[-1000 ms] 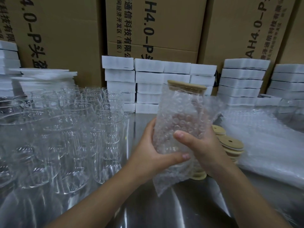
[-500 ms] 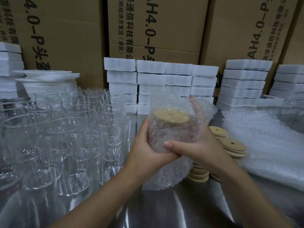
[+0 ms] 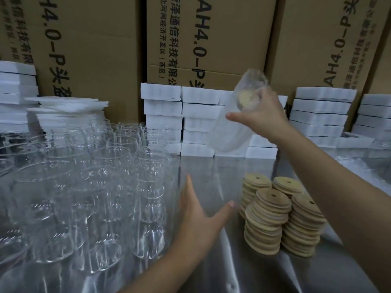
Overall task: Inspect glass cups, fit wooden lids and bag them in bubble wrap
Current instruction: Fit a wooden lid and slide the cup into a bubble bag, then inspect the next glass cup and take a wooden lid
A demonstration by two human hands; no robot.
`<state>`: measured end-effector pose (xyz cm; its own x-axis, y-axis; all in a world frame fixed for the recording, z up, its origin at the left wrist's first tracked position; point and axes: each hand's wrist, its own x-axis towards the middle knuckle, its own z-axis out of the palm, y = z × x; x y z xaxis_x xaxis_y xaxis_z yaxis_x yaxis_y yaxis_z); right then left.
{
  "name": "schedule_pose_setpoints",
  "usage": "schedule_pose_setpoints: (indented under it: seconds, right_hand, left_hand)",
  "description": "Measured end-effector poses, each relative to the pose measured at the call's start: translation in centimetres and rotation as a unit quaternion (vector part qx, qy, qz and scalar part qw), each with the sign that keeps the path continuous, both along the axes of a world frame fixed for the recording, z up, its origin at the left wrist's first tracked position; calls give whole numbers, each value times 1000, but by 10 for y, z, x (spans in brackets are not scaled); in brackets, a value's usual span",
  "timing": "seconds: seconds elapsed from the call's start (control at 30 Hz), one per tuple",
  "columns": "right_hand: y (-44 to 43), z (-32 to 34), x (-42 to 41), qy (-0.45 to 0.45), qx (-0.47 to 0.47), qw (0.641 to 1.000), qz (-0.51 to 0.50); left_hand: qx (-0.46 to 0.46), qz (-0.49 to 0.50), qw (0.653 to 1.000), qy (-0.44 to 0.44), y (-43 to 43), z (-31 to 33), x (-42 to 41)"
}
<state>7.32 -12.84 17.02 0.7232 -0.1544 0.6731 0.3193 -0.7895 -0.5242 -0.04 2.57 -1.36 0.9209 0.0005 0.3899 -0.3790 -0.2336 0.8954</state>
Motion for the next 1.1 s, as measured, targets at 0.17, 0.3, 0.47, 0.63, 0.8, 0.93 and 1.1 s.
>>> schedule_pose_setpoints:
  seconds: [0.17,0.3,0.47,0.63,0.8,0.93,1.1]
  right_hand:
    - [-7,-27,76,168,-110,975,-95]
    - [-17,-51,107,200,-93,970,-100]
    - [-23,-65,126,225,-117,960,-118]
    - [-32,-69,133,239,-115,953,-150]
    - [-44,-71,133,324,-175,927,-62]
    - [-37,-59,119,328,-173,927,-65]
    - [14,-13,64,118,-145,982,-6]
  left_hand:
    - [154,-5,988,8,-1,-19,16]
    - [195,-24,980,-10,-3,-21,18]
    - [225,-15,973,-39,-3,-19,16]
    - [225,-19,972,-60,-3,-18,16]
    - [235,-17,970,-55,-3,-18,17]
    - [260,-15,964,-51,-2,-18,18]
    - [255,-22,967,-20,-1,-13,16]
